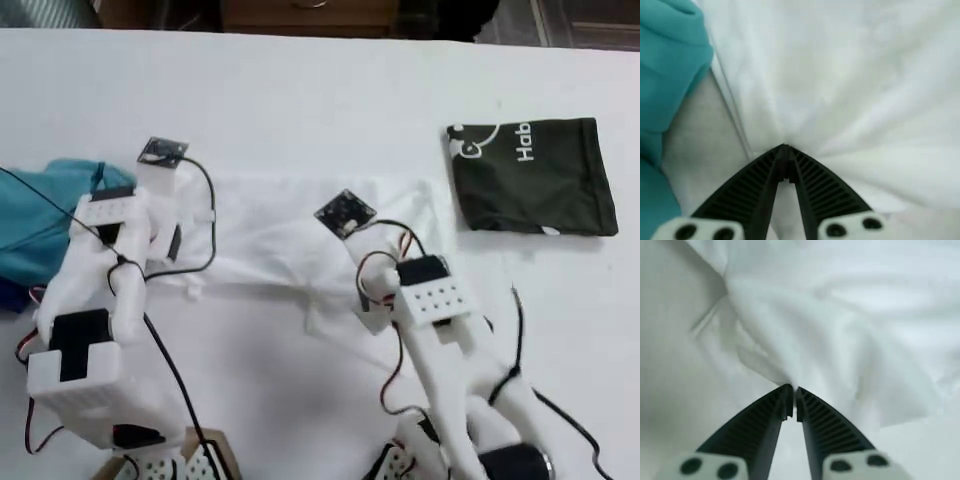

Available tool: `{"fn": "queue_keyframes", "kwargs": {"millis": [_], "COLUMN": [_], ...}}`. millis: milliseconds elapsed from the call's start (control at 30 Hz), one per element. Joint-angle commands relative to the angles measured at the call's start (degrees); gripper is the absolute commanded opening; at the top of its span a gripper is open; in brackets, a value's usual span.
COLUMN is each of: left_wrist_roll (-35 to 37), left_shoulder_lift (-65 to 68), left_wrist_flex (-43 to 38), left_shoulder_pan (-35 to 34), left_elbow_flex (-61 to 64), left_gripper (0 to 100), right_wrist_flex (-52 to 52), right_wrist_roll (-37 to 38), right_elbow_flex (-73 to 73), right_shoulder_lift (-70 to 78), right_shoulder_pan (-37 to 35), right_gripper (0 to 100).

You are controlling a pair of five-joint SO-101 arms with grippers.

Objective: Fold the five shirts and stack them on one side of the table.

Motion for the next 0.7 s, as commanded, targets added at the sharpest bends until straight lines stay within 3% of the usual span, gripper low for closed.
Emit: {"fn": "queue_keyframes", "kwargs": {"millis": [0,233,467,667], "left_wrist_roll": [0.2,0.2,0.2,0.2], "left_shoulder_lift": [-0.9,-0.9,-0.9,-0.9], "left_wrist_flex": [-0.4,-0.5,-0.5,-0.5], "left_shoulder_pan": [-0.2,-0.1,-0.1,-0.1], "left_elbow_flex": [0.1,0.1,0.1,0.1], "left_gripper": [3,3,3,3], "right_wrist_flex": [4.2,10.7,4.6,-1.7], "right_wrist_roll": [0.4,0.4,0.4,0.4], "right_elbow_flex": [-1.7,-1.2,0.7,2.9], "right_shoulder_lift": [-6.6,-9.5,-9.1,0.5], "right_shoulder_pan": [0.6,-1.5,-7.4,-7.4], "right_gripper": [2.0,2.0,3.3,26.4]}}
